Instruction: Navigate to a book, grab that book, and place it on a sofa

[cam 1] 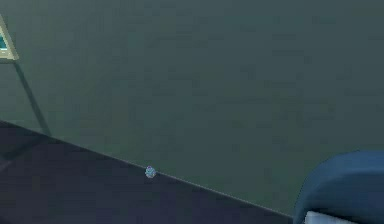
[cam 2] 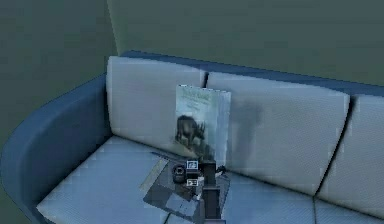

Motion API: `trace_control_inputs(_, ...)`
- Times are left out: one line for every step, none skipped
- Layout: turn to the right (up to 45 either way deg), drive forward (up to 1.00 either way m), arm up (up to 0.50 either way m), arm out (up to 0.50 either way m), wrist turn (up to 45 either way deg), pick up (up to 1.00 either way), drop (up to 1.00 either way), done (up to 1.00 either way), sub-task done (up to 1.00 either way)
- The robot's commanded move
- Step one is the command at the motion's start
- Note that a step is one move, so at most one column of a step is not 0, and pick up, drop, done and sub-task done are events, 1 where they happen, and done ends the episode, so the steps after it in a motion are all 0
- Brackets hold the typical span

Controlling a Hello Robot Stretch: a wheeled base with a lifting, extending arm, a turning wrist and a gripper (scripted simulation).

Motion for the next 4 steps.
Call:
trace_control_inputs(0.0, 0.0, 0.32, 0.0, 0.0, 0.0, 0.0, 0.0, 0.0)
trace_control_inputs(0.0, 0.0, 0.0, 0.0, -45.0, 0.0, 0.0, 0.0, 0.0)
trace_control_inputs(0.0, 0.0, 0.0, 0.0, -45.0, 0.0, 0.0, 0.0, 0.0)
trace_control_inputs(0.0, 0.0, 0.0, 0.0, -45.0, 0.0, 0.0, 0.0, 0.0)
